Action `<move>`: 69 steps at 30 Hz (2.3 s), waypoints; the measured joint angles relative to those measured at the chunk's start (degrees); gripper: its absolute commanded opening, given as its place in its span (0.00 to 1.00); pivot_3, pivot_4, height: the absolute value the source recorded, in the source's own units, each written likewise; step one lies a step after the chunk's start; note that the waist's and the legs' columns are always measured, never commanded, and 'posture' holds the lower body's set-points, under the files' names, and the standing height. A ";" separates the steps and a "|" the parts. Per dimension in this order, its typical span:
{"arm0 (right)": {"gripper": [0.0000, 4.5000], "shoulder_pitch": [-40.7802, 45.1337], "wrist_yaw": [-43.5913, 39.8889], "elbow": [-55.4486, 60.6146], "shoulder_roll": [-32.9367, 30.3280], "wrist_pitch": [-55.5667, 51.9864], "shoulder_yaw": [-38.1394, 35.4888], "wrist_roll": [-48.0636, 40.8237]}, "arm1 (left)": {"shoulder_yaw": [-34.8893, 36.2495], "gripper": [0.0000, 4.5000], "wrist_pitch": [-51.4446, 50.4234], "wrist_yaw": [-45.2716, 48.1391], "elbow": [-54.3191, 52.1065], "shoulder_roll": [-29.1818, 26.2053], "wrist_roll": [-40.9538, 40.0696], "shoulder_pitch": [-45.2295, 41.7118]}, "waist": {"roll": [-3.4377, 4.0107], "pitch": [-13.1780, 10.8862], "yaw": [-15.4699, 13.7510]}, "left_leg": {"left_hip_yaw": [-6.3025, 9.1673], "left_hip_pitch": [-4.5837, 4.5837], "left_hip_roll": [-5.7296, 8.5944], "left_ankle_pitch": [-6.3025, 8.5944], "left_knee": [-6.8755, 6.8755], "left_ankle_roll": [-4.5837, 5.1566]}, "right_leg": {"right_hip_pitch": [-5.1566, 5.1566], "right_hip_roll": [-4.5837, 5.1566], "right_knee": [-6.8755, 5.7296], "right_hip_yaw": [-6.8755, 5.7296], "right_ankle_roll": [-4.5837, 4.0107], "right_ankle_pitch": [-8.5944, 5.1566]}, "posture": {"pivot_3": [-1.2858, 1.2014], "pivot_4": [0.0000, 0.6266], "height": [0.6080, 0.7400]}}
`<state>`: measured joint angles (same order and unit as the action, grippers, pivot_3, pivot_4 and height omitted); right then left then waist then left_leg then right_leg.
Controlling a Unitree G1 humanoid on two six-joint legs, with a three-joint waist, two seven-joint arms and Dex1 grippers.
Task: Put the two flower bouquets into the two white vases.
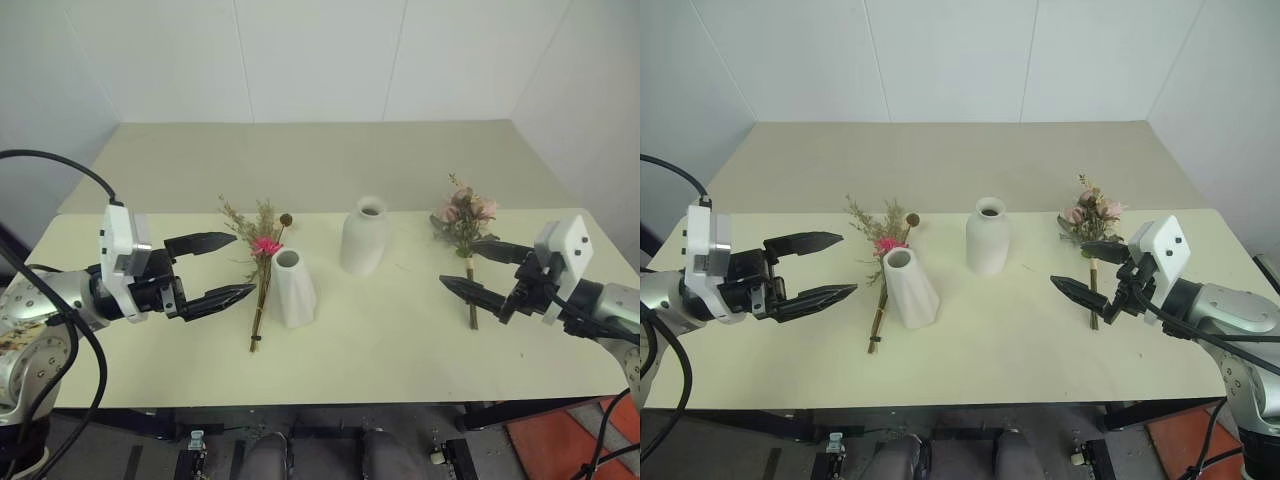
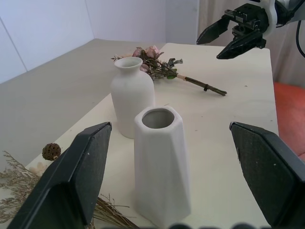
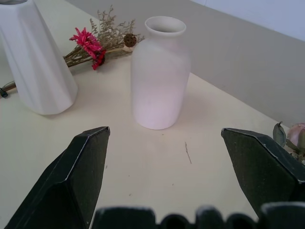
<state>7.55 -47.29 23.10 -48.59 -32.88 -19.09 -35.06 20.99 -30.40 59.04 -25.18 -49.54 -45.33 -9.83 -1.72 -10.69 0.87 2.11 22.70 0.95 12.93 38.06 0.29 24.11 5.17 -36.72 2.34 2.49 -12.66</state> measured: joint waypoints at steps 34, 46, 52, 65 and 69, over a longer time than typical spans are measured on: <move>0.99 40.11 22.27 -27.53 -1.12 -51.66 18.71 5.79 | -9.95 0.96 4.15 6.84 10.31 3.21 1.64 -20.03 | 0.00 0.00 0.18 | -0.03 0.19 0.06 0.00 0.03 0.01 | 0.13 0.02 0.05 -0.01 -0.02 0.01 | 0.52 0.24 1.00; 0.99 57.98 14.61 -66.21 6.32 -40.60 34.28 19.18 | -10.90 0.96 4.91 9.16 12.47 4.09 2.65 -21.31 | 0.00 0.00 1.64 | -0.04 0.23 0.07 0.00 0.02 0.01 | 0.19 0.02 0.05 0.00 -0.01 0.02 | 0.52 0.24 1.00; 0.79 62.59 8.90 -79.13 10.91 -32.05 37.54 25.86 | -10.72 0.96 5.11 8.90 11.74 4.04 2.74 -20.35 | 0.00 0.00 1.90 | -0.04 0.20 0.07 0.00 0.02 0.01 | 0.22 0.02 -0.02 0.00 0.00 0.03 | 0.52 0.24 1.00; 0.05 64.06 7.70 -83.98 12.61 -28.08 35.11 32.26 | -9.34 0.96 5.12 7.90 10.29 3.76 2.49 -18.57 | 0.01 0.00 1.81 | -0.02 0.20 0.07 0.00 0.02 0.01 | 0.23 0.02 -0.04 0.00 -0.01 0.03 | 0.52 0.24 1.00; 0.05 64.05 8.99 -83.18 11.53 -29.53 28.21 30.53 | -9.35 0.96 5.30 7.98 10.32 3.94 2.51 -18.57 | 0.02 -0.01 1.74 | -0.02 0.22 0.08 0.00 0.02 0.01 | 0.23 0.03 -0.03 0.00 -0.01 0.03 | 0.52 0.24 1.00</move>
<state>71.60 -38.30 -60.08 -37.07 -62.41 9.13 -4.53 11.64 -25.10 67.01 -14.85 -45.59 -42.82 -28.40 -1.70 -10.70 2.60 2.09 22.92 1.02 12.93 38.08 0.29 24.35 5.20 -36.74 2.35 2.48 -12.63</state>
